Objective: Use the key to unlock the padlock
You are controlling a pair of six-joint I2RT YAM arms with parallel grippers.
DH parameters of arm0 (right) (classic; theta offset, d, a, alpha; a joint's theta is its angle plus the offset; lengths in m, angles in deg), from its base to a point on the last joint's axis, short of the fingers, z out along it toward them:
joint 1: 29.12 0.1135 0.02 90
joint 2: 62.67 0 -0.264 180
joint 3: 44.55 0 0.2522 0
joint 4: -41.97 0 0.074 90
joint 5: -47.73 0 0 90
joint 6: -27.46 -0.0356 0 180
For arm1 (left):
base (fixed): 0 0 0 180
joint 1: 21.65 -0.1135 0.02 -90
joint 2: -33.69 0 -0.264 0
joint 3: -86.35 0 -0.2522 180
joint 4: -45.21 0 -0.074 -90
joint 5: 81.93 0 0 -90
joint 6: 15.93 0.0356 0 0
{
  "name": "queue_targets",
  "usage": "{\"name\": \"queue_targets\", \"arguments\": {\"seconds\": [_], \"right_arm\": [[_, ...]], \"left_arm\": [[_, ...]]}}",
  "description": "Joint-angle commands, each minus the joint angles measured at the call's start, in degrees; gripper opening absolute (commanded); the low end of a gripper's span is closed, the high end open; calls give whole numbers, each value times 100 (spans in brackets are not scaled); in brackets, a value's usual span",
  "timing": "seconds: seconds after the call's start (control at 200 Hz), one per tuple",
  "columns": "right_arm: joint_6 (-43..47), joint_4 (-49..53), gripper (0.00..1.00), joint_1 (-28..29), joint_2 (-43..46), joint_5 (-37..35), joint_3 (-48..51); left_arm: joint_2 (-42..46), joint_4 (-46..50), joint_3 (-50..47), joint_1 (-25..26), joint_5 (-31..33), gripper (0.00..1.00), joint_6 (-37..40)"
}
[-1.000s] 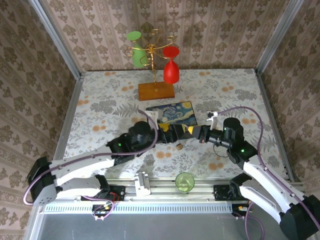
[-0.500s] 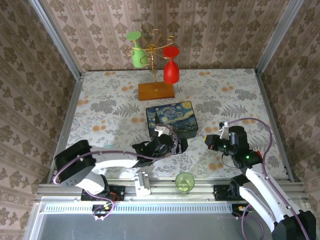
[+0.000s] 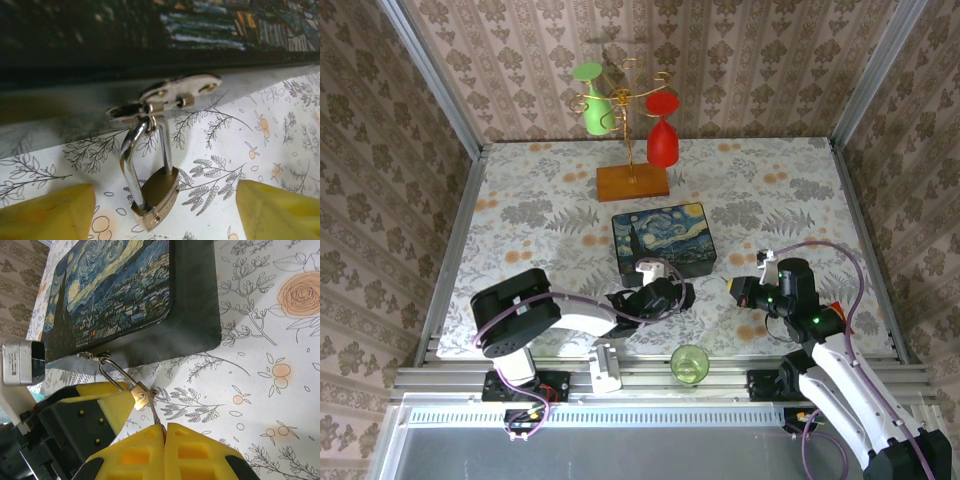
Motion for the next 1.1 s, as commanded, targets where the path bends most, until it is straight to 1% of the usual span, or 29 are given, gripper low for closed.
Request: {"name": "queue_targets", "arguments": {"seconds": [0.0, 0.12, 0.265, 0.365, 0.38, 0.435, 0.48, 0.585, 0.67, 0.695, 0.745, 0.79, 0.9, 1.04, 1.095], "right_arm": [[107, 154, 0, -33, 145, 114, 63], [103, 183, 0, -32, 225, 126, 89], [76, 136, 0, -40, 236, 112, 120], [42, 109, 0, -33, 236, 127, 157], [35, 107, 0, -32, 235, 131, 162], [7, 99, 0, -37, 243, 158, 172], [-2, 75, 0, -32, 244, 200, 197], [-16, 33, 0, -37, 231, 260, 215], [-11, -31, 0, -32, 188, 345, 219], [-17, -44, 0, -35, 175, 359, 224], [-20, -68, 0, -37, 156, 382, 233], [-20, -69, 0, -36, 148, 361, 229], [-16, -63, 0, -34, 130, 358, 224], [-22, -63, 0, -38, 130, 361, 229], [-29, -76, 0, -36, 122, 360, 233]], "left_arm": [[-141, -90, 125, -80, 83, 69, 34], [-343, -480, -15, -161, 37, 63, -51], [-490, -457, 86, -166, 56, 59, 97], [-568, -469, 67, -186, 150, 53, 98], [-568, -519, 28, -200, 140, 52, 70], [-538, -750, -90, -210, 139, 41, 52], [-492, -698, -95, -197, 157, 38, 51], [-374, -696, -85, -168, 101, 36, 57], [-283, -582, -50, -106, 127, 42, 114], [-273, -608, -71, -86, 158, 40, 93], [-269, -716, -109, -90, 154, 34, 127], [-261, -743, -138, -92, 171, 32, 129], [-217, -771, -189, -71, 219, 31, 90], [-164, -786, -225, -30, 217, 31, 87], [-124, -820, -273, -30, 258, 29, 86]]}}
